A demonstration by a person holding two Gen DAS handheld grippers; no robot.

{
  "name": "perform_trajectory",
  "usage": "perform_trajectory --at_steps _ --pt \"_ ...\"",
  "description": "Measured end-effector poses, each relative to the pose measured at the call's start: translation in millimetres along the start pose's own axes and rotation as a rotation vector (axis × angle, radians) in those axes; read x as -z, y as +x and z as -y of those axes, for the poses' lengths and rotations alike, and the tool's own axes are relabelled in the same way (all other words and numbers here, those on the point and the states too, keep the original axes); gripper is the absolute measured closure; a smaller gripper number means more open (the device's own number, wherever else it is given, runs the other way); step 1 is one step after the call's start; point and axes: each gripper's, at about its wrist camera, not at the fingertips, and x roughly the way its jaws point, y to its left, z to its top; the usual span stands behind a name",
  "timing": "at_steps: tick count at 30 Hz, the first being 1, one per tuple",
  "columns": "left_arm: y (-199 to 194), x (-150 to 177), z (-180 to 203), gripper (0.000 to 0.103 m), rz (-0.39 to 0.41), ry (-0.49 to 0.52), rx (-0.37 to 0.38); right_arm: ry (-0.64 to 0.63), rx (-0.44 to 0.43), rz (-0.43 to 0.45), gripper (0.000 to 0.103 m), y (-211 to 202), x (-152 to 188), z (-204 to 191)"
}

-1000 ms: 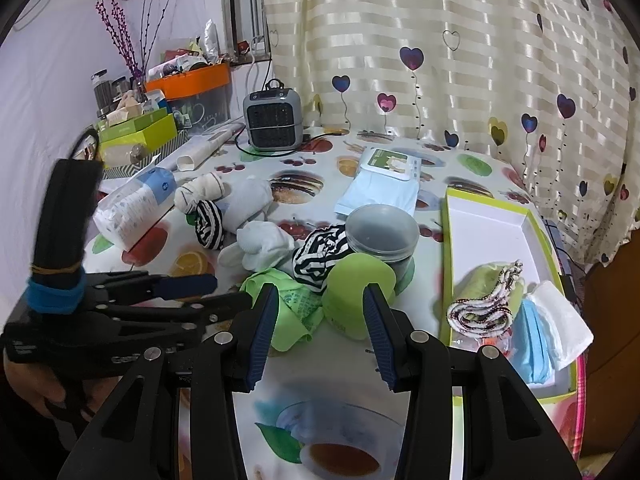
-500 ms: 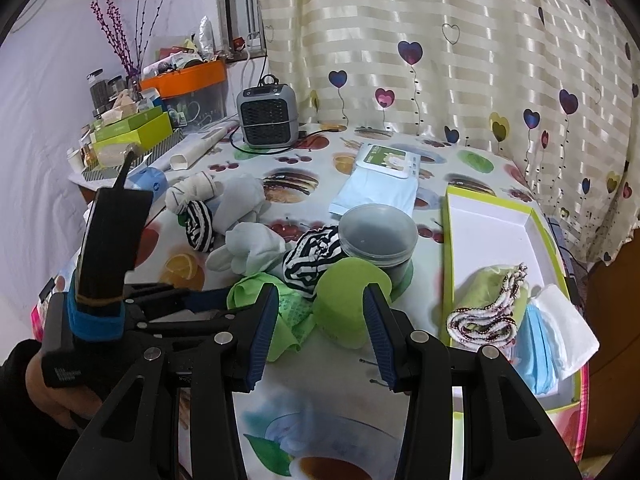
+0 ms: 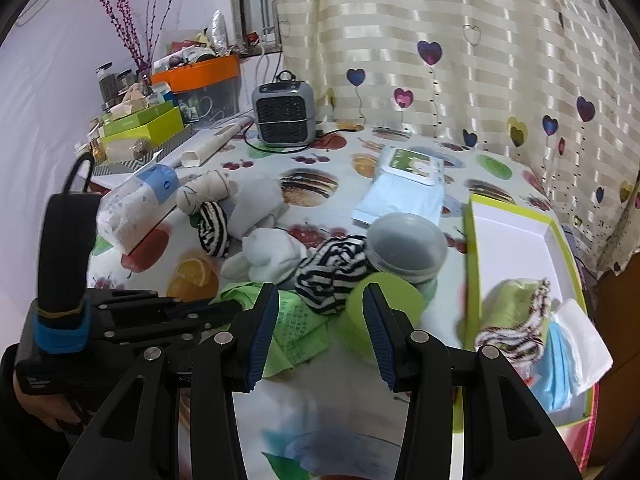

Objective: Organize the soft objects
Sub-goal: 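Grasp the green cloth with the left gripper while the right reaches the white glove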

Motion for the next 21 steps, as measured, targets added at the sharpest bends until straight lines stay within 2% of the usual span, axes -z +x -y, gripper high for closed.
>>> perform_trajectory --at_steps 15,21 --pt "-22.9 1.7 -44.2 0.099 0.048 -0.075 -0.035 -0.067 -0.064 -0.063 0.058 49.7 -18.8 -26.2" --pt "-27.1 2.5 -61.0 0.099 0.058 -0.102 -0.048 -0.080 -0.049 -0.108 0.058 75.5 -25.0 -31.9"
